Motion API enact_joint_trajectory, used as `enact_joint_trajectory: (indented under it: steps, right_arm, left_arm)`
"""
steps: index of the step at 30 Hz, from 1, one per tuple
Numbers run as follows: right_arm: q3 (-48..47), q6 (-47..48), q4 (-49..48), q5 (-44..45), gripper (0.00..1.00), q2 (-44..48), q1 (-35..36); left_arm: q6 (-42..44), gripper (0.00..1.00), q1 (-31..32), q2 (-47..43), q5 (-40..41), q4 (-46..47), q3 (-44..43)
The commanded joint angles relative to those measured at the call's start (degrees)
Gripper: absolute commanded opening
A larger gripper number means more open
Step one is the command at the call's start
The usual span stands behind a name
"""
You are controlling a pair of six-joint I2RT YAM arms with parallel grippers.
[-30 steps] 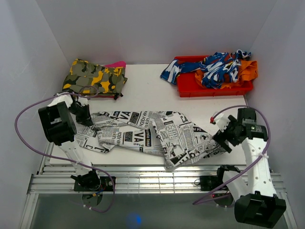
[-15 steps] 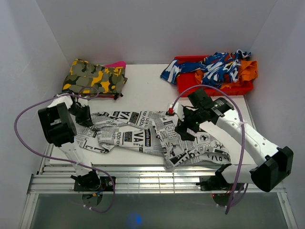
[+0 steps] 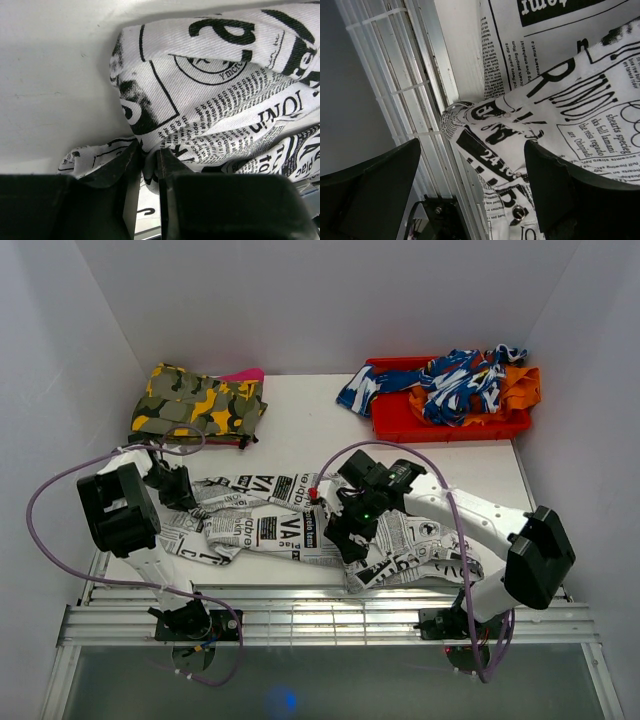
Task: Fold and stack the trousers
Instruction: Flatten the trousers out
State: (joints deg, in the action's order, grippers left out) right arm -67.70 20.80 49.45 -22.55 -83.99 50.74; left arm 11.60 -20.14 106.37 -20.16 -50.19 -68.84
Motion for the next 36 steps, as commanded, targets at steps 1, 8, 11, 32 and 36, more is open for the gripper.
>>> enact_joint_trajectory:
  steps: [1, 8, 11, 32, 36]
  right_arm:
    - [-0.8, -6.9, -3.0, 1.8, 0.89, -2.7, 2.7]
    - [-1.1, -8.2, -5.7, 15.5, 0.85, -12.9, 5.6]
    - [0.2, -6.0, -6.3, 27.0, 0.47, -15.5, 3.2]
    - [-7.4, 45.7, 8.7, 25.5, 0.08, 6.8, -56.0]
    - [-6.7, 47.0, 6.4, 23.7, 0.08, 6.7, -56.1]
  left_arm:
    - [-1.0, 0.30, -0.2, -3.1, -1.6, 2.0, 3.5]
    - [-0.7, 0.29, -0.2, -3.8, -3.2, 5.4, 7.4]
    - [0.0, 0.24, -0.2, -3.4, -2.3, 6.0, 7.7]
    - [30.6, 0.03, -2.2, -4.3, 1.3, -1.2, -5.9]
    - [36.3, 0.29, -3.1, -4.6, -5.8, -9.2, -11.6]
